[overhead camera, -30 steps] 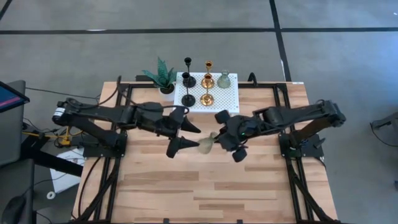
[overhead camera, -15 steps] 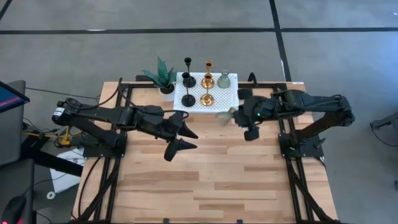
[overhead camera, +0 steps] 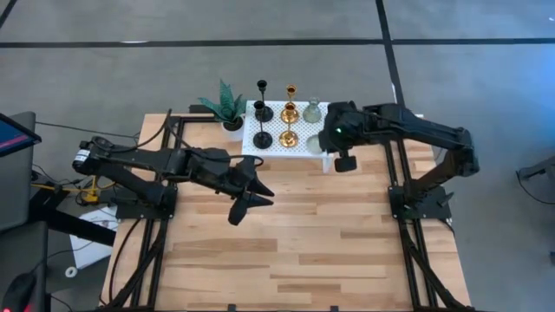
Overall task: Pick & Place candle stick holders
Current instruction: Align the green glass candle holder on the shelf with the other green glass candle holder
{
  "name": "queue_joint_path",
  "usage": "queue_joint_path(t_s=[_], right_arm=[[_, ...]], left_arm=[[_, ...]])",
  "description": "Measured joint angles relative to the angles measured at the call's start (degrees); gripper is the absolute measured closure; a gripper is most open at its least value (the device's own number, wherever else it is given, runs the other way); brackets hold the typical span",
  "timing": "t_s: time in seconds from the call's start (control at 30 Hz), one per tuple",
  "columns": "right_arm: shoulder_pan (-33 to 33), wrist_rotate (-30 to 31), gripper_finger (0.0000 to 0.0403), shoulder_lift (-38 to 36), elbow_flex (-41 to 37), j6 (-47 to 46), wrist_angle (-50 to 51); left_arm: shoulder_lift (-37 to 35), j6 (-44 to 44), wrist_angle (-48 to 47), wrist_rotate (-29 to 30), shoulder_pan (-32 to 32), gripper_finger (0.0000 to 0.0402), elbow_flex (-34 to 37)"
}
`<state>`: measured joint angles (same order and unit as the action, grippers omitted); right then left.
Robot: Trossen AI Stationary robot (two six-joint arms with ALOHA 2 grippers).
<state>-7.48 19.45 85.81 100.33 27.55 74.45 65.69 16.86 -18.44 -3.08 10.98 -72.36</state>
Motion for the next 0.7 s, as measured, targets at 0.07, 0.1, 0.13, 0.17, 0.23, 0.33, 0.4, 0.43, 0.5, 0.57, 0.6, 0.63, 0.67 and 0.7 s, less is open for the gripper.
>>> queue_joint_path(t_s=[0.07, 0.1, 0.13, 0.17, 0.23, 0.33, 0.4, 0.43, 0.5, 0.57, 0.6, 0.63, 0.67, 0.7], right_arm=[[-1.4, 0.02, 0.0392, 0.95, 0.02, 1.07, 0.5], [-1.93, 0.01, 0.0392, 1.46, 0.02, 1.44, 0.38], [-2.42, -0.05, 0.0392, 1.91, 0.02, 1.84, 0.33], [-2.98, -0.1, 0.0392, 2.42, 0.02, 2.54, 0.35], [-3.81, -0.18, 0.0392, 3.36, 0.02, 3.39, 0.4], [-5.13, -1.37, 0.0392, 4.98, 0.02, 4.46, 0.51], [-5.79, -1.49, 0.0392, 5.96, 0.02, 4.8, 0.51], [-6.16, -1.48, 0.0392, 6.45, 0.02, 5.3, 0.5], [-6.8, -1.48, 0.0392, 7.28, 0.02, 5.95, 0.43], [-7.57, -1.49, 0.0392, 8.06, 0.02, 6.5, 0.35], [-7.88, -1.48, 0.0392, 8.32, 0.02, 6.87, 0.35], [-8.19, -1.49, 0.0392, 8.42, 0.01, 7.05, 0.32], [-8.52, -1.48, 0.0392, 8.42, 0.0, 7.25, 0.17], [-8.79, -1.48, 0.0392, 8.32, 0.0, 7.47, -0.23]], left_arm=[[0.0, 0.02, -0.08, -0.01, 0.0, 0.0289, 0.0], [0.0, 0.02, -0.06, -0.03, 0.0, 0.0292, 0.0], [0.0, 0.05, -0.06, -0.03, 0.0, 0.0294, 0.0], [0.0, 0.05, -0.08, -0.03, 0.0, 0.0295, 0.0], [0.0, 0.05, -0.08, -0.03, 0.0, 0.0296, 0.0], [0.0, 0.07, -0.08, -0.08, 0.0, 0.0295, 0.0], [0.0, 0.09, -0.11, -0.18, 0.0, 0.0294, 0.0], [0.0, 0.09, -0.1, -0.18, 0.0, 0.0294, 0.0], [0.0, 0.09, -0.11, -0.18, 0.0, 0.0294, 0.0], [0.0, 0.09, -0.13, -0.2, 0.0, 0.0294, 0.0], [0.0, 0.09, -0.13, -0.19, 0.0, 0.0294, 0.0], [0.0, 0.09, -0.14, -0.2, 0.0, 0.0294, 0.0], [0.0, 0.09, -0.17, -0.2, 0.0, 0.0294, 0.0], [0.0, 0.09, -0.19, -0.2, 0.0, 0.0294, 0.0]])
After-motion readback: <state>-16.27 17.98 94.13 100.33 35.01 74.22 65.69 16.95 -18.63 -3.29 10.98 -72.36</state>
